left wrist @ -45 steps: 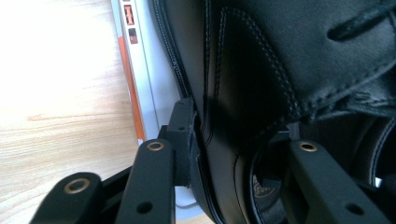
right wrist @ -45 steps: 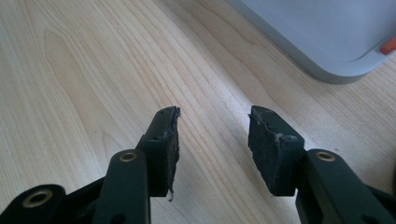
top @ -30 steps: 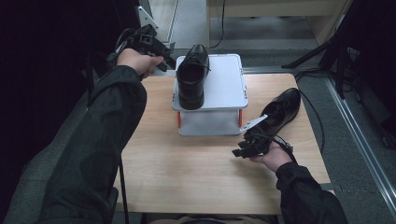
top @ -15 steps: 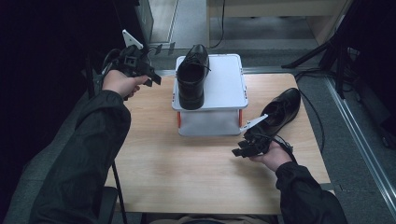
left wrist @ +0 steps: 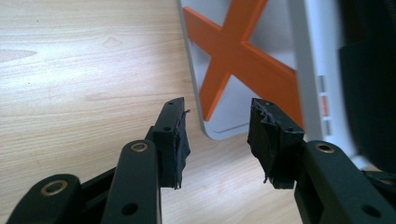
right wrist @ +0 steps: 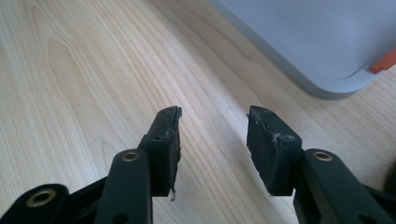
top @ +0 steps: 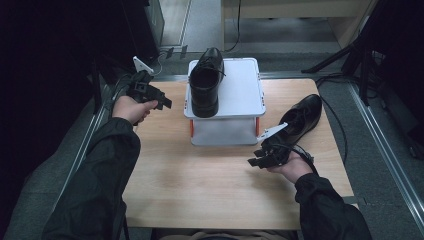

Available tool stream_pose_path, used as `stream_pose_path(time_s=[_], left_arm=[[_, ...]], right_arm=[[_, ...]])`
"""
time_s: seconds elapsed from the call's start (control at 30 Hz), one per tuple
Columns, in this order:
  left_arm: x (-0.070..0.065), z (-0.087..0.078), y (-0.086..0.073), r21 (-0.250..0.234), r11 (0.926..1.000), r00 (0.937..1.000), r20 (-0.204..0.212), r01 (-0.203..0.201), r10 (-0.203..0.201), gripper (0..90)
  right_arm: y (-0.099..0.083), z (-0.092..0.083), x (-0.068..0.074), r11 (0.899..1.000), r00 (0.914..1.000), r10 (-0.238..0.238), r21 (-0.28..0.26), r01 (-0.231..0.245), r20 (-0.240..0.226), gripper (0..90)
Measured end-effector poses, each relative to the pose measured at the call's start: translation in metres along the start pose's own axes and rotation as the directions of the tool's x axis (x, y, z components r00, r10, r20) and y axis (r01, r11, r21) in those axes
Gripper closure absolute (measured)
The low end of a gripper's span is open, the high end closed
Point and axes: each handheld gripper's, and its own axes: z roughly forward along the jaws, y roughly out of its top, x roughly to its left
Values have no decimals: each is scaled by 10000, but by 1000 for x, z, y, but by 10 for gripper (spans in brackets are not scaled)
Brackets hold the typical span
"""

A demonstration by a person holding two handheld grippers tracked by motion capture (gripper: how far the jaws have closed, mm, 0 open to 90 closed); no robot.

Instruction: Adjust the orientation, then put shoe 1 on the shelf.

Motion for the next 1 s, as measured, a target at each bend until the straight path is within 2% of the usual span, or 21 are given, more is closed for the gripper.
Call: stream_pose_path(time_s=[0.07,0.17,0.33,0.5,0.6,0.73,0.8,0.9,0.93,1.0], left_arm=[[3,5,-3,-11,10000,10000,-33,-32,32,565],[7,13,-8,39,10000,9999,150,-7,7,562],[19,27,-19,0,10000,9992,396,-32,32,554],[27,40,-30,109,9999,9990,455,-48,43,531],[29,47,-37,112,9998,9992,367,-135,131,529],[29,57,-48,46,9997,9978,619,-227,223,520],[28,62,-54,53,9993,9979,535,-365,362,515],[28,69,-63,30,9994,9950,943,-344,340,507],[27,72,-66,15,9995,9949,954,-321,318,504],[25,76,-71,295,9982,9949,886,-519,491,497]], right_arm=[[0,-1,-1,9999,10000,22,-98,-22,-21,562],[0,-2,-3,9995,9998,194,-233,-194,-25,553],[1,-3,-6,9982,9983,568,-172,-571,-156,540],[1,-4,-7,9976,9977,645,-255,-649,-187,540],[0,-4,-8,9970,9970,753,-182,-756,-153,540],[0,-7,-10,9957,9961,865,-301,-871,-196,543],[0,-8,-11,9950,9953,943,-311,-949,-211,552],[0,-8,-14,9936,9933,1074,-318,-1088,-417,583],[0,-9,-14,9930,9925,1127,-304,-1142,-468,586],[0,-10,-15,9931,9931,1110,-345,-1123,-379,586]])
